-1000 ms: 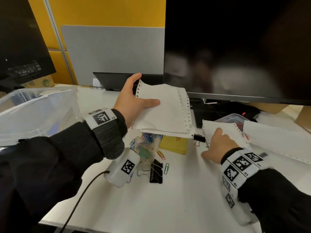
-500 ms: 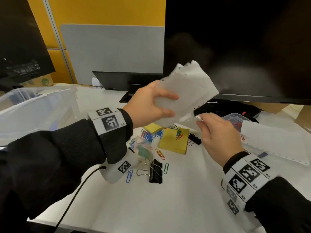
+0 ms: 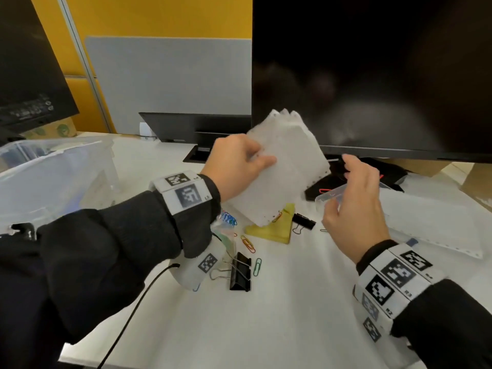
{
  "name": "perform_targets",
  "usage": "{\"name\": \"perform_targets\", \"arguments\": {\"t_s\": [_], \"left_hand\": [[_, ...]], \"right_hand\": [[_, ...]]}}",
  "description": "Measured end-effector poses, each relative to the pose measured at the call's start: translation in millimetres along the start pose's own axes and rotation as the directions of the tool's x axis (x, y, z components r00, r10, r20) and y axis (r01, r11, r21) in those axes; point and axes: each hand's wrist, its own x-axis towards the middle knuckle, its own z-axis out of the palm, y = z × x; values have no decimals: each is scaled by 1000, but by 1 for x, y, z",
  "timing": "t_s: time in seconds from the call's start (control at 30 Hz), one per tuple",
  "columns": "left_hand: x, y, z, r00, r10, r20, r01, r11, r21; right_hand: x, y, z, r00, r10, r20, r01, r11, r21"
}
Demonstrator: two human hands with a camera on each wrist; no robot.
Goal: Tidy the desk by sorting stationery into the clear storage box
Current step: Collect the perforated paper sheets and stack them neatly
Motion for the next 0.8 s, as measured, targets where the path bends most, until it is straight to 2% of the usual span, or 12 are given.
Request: {"name": "perform_targets", "arguments": {"t_s": [0.07,0.13,0.2,0.27,0.37,0.43,0.53,0.6,0.7,0.8], "left_hand": [[3,-3,-8,997,-64,-48,60,994,-87],[6,-7,-14,989,-126,-78,112,980,-167],[8,-10,-17,980,-167,-112,140,966,-219],[9,-9,-19,973,-189,-133,150,954,-260],[9,-7,-17,974,-190,-126,148,947,-285],[8,-5,-15,977,-184,-107,144,941,-305],[7,-4,-13,982,-167,-90,127,932,-340],[6,-4,-12,984,-158,-80,120,927,-356],[5,-3,-12,988,-141,-69,107,925,-365],[3,-3,-13,989,-130,-73,95,928,-360]], "right_hand": [[3,14,-5,974,211,85,-189,957,-219],[7,31,-9,886,440,149,-335,828,-450],[12,47,-10,809,573,129,-369,667,-647],[16,59,-11,750,655,92,-403,563,-721],[19,73,-9,646,747,158,-462,547,-698],[19,76,-8,652,716,249,-402,606,-687],[17,73,-10,733,615,291,-298,675,-675],[16,70,-12,767,563,309,-239,696,-677],[15,69,-13,773,526,354,-159,701,-695],[14,68,-16,792,491,364,-140,726,-674]]}}
